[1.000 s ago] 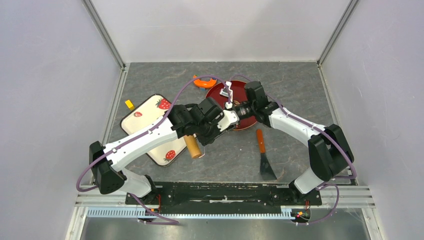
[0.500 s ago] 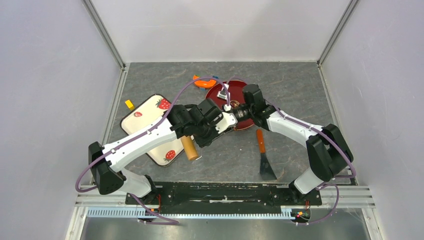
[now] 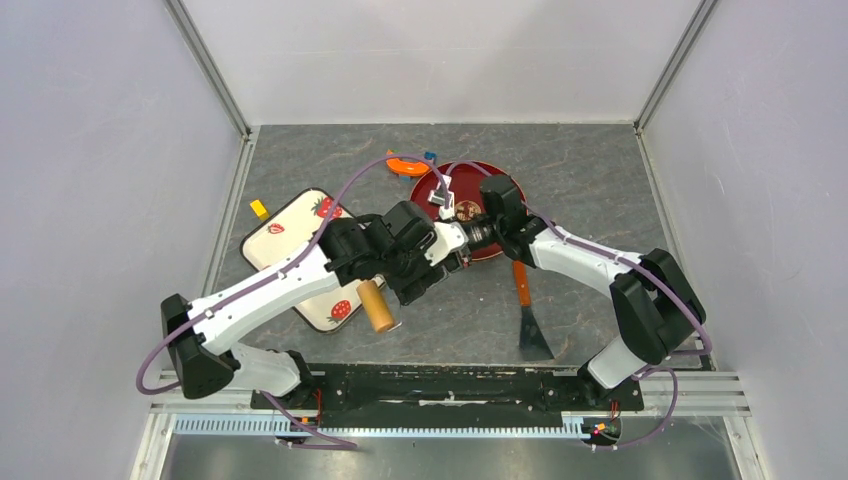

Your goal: Roll out the dumpling wrappers from the dough

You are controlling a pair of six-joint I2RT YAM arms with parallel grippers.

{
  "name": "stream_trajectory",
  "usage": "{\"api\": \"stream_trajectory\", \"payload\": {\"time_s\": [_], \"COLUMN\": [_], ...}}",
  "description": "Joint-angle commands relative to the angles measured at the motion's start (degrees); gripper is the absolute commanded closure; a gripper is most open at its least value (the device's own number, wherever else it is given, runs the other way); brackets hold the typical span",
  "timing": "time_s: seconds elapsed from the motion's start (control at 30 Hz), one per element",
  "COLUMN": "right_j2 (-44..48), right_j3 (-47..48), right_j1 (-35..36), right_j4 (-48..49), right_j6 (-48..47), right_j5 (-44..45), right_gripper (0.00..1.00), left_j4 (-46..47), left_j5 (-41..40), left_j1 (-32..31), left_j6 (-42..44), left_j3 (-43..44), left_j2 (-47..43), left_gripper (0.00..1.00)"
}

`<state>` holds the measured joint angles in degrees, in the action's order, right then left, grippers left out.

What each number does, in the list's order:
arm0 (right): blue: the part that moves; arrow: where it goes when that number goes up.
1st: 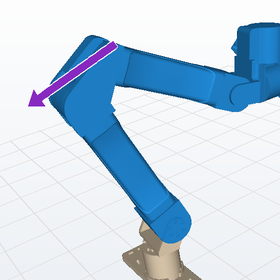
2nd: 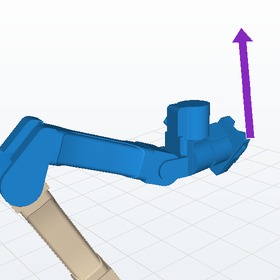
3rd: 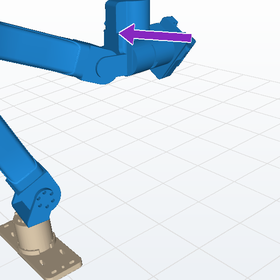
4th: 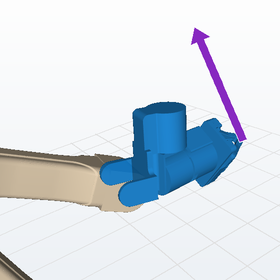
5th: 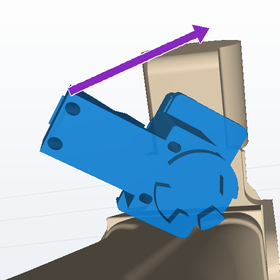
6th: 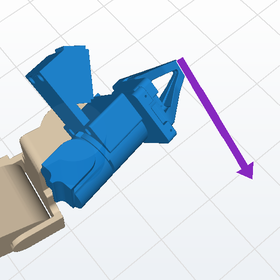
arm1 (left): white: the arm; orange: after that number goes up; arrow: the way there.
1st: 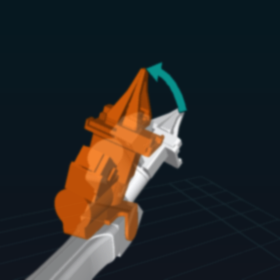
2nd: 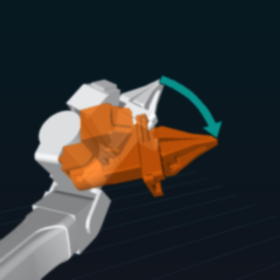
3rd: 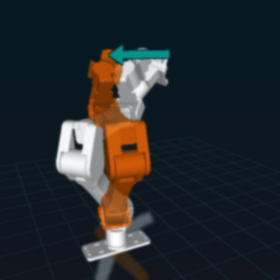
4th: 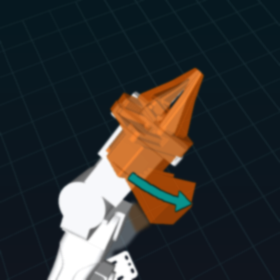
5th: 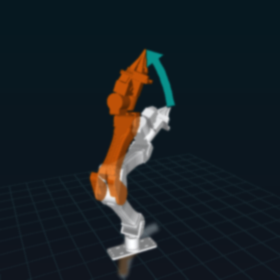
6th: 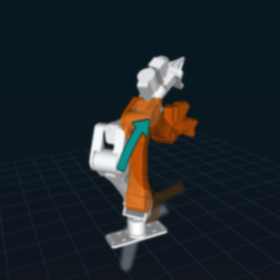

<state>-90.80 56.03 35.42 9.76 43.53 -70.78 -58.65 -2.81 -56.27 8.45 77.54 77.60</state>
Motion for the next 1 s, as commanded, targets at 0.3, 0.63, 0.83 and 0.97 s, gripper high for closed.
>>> {"api": "stream_trajectory", "payload": {"time_s": [0.3,0.63,0.83,0.97], "right_j2": [-1.93,4.96,5.54,6.45], "right_j3": [4.24,4.82,7.90,8.22], "right_j1": [-3.29,-14.62,-16.73,-17.42], "right_j4": [-25.37,-38.30,-42.41,-43.07], "right_j6": [-18.51,-29.13,-31.62,-31.76], "right_j5": [14.20,30.73,32.63,33.45], "right_gripper": [1.00,1.00,1.00,1.00], "left_j4": [23.13,25.80,19.78,17.50], "left_j5": [16.40,25.62,17.97,14.18], "left_j1": [8.54,27.91,29.64,30.34], "left_j6": [-25.63,-32.87,-29.41,-28.97], "left_j3": [-12.07,-23.85,-26.37,-27.73], "left_j2": [-9.51,-9.76,-1.68,1.98], "left_gripper": [0.19,0.20,0.21,0.22]}}
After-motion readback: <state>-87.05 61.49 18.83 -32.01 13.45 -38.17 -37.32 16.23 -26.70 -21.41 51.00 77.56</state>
